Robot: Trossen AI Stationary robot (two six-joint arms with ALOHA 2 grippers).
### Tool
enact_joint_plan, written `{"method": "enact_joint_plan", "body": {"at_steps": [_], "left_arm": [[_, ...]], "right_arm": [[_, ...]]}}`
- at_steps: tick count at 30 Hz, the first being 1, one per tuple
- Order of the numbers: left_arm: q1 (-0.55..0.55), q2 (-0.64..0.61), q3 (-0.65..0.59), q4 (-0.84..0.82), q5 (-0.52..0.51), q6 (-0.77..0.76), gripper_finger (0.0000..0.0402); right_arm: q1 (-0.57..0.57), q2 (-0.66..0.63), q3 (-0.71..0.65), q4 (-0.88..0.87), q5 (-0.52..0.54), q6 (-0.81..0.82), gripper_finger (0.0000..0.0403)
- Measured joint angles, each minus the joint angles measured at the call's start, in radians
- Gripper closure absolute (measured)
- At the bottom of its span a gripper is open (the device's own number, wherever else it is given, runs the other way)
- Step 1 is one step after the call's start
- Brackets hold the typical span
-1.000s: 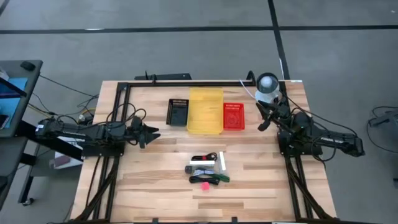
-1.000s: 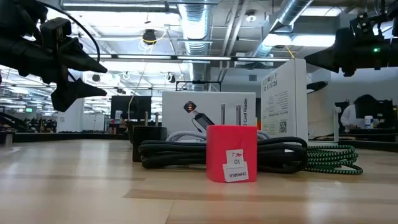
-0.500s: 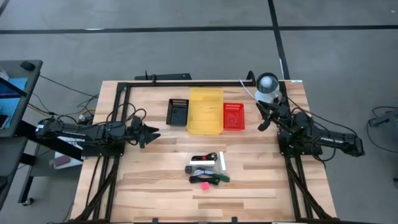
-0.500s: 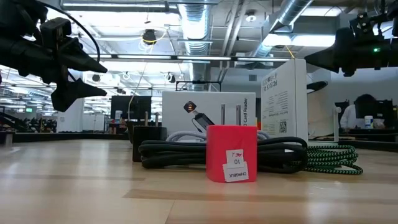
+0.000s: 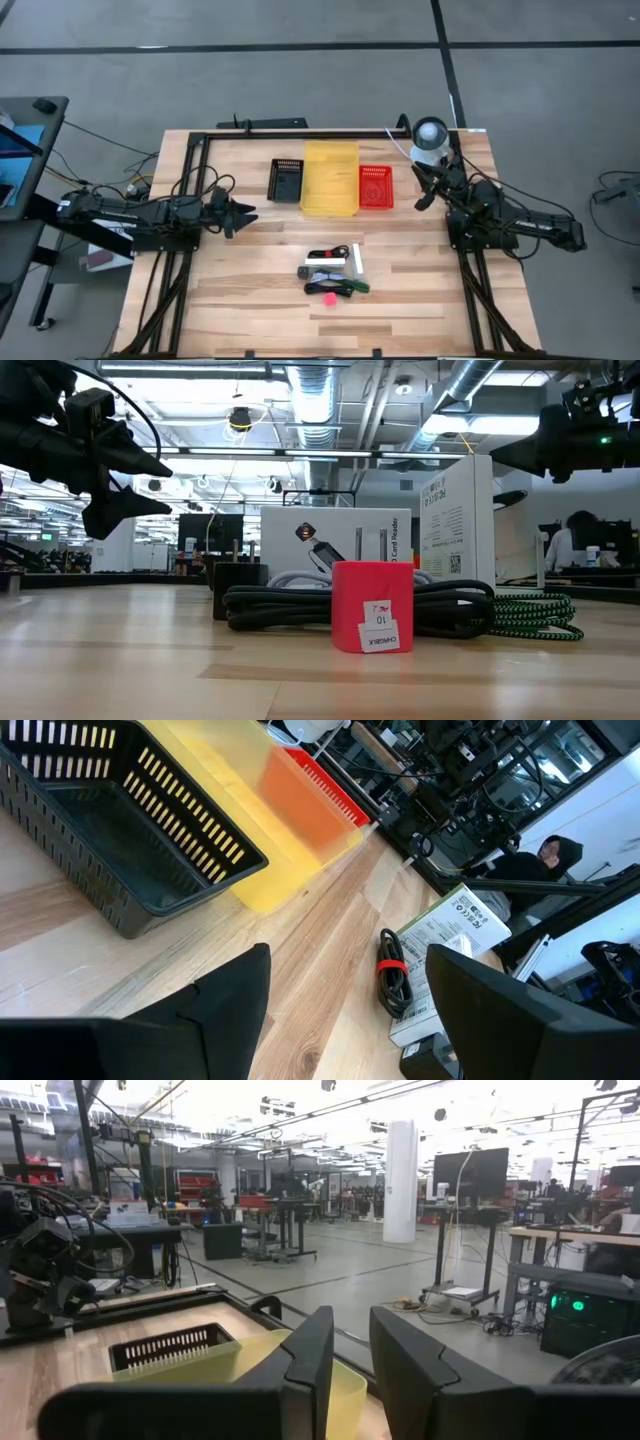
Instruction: Pick and place items into bin
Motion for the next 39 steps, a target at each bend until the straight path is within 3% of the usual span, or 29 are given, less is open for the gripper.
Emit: {"method": "enact_joint_plan", "body": {"at_steps": [24,31,39], "left_arm": [[0.000,0.000,0.000,0.000,0.000,0.000,0.0144],[0.000,0.000,0.000,0.000,0.000,0.000,0.0144],[0.000,0.000,0.000,0.000,0.000,0.000,0.0144]], "right_arm": [[0.000,0.000,0.000,0.000,0.000,-0.001,0.0337],[-0.012,0.000,0.000,0.000,0.005,-0.364,0.0337],[-0.012,0.000,0.000,0.000,0.005,-0.342,0.0337]]}}
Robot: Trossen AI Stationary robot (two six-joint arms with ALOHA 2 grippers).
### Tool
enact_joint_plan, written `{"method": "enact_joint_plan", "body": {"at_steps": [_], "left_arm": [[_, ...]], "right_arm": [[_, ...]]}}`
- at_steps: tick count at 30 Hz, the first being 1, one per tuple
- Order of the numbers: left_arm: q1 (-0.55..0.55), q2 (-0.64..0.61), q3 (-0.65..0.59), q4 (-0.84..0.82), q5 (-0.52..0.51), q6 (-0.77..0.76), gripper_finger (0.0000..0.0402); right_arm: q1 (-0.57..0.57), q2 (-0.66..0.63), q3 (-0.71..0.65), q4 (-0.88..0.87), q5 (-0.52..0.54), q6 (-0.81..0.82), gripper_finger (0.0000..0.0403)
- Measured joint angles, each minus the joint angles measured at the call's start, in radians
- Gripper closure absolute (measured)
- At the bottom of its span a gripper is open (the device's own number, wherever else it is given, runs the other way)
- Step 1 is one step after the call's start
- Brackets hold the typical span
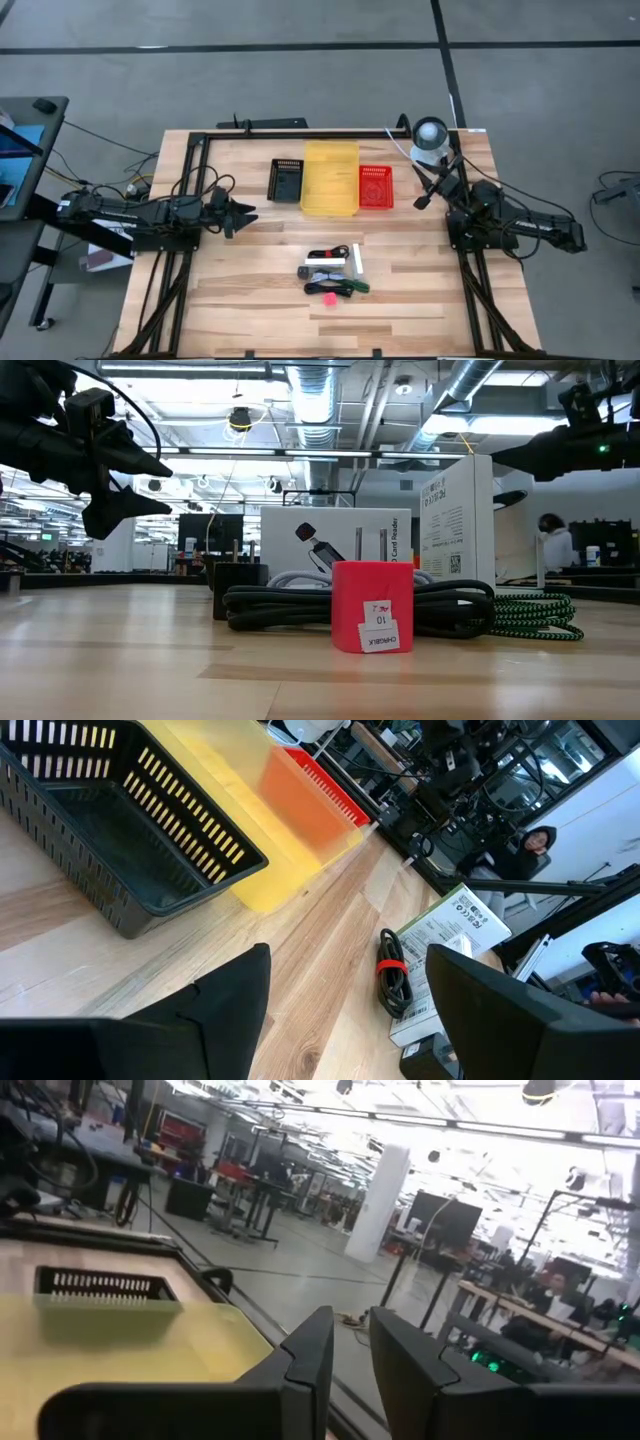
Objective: Pick and place items into bin
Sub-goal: Put the right card reader box into the red bin
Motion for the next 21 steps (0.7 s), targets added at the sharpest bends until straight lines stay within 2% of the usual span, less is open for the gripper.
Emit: {"method": "enact_joint_plan", "body": {"at_steps": [6,11,16,21], "left_arm": [[0.000,0.000,0.000,0.000,0.000,0.000,0.0144],[0.000,0.000,0.000,0.000,0.000,0.000,0.0144],[0.000,0.000,0.000,0.000,0.000,0.000,0.0144],[0.000,0.000,0.000,0.000,0.000,0.000,0.0144]], "right_arm": [[0.000,0.000,0.000,0.006,-0.012,0.086,0.0337],[0.000,0.000,0.000,0.096,-0.049,0.184,0.0337],[0.009,0.000,0.000,0.174,-0.049,0.341,0.0337],[0.016,0.000,0.000,0.179,-0.050,0.434,0.0337]]}}
